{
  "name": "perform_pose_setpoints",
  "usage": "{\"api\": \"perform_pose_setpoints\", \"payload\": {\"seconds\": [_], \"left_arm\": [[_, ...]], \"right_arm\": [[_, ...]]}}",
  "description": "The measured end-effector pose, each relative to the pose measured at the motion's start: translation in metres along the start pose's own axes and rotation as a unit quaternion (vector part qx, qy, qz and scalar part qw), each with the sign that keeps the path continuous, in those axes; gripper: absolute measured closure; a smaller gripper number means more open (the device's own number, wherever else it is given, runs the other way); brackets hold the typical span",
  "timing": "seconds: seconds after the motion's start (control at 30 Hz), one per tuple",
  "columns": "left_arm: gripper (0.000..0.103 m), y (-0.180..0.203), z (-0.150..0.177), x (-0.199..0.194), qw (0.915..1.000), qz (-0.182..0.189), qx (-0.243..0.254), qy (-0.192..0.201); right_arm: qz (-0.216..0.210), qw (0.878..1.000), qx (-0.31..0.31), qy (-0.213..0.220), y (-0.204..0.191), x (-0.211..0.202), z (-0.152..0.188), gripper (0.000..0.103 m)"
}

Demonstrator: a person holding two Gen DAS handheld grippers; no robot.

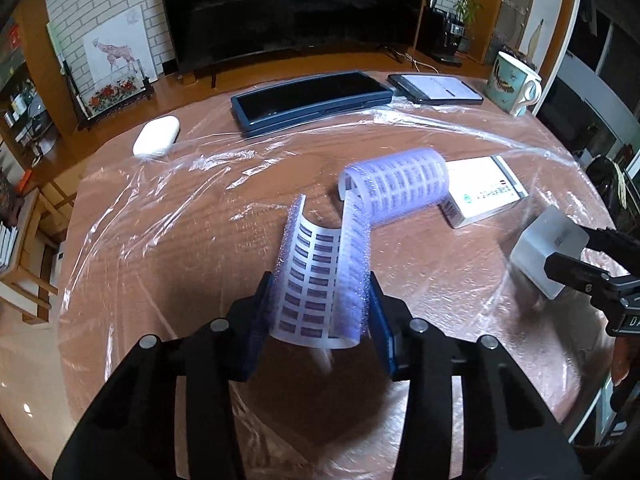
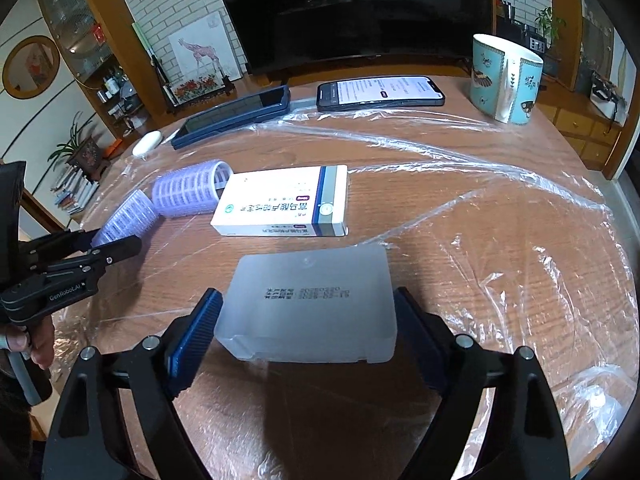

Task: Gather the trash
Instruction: 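Carry the hair roller with the left tool while the right tool carries the plastic box to the bin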

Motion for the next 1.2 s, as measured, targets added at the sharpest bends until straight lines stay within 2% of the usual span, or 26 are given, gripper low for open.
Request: {"api": "perform_pose_setpoints", "payload": {"seconds": [1.2], "left_arm": [[0.058, 0.046, 0.07, -0.071, 0.9989, 0.009, -0.038, 0.028]], "right_arm": [[-0.073, 0.996, -0.037, 0.025, -0.027, -0.072, 0.041, 0.02]]}}
Point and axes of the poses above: each gripper's, at about its wrist camera, not at the fingertips, and x roughly the way its jaws point, y to its right, z to its underside, the point moved 6 cm from there along x, roughly the way its jaws point, and after that the axes turned 4 degrees about -x, right-handed, at the moved point
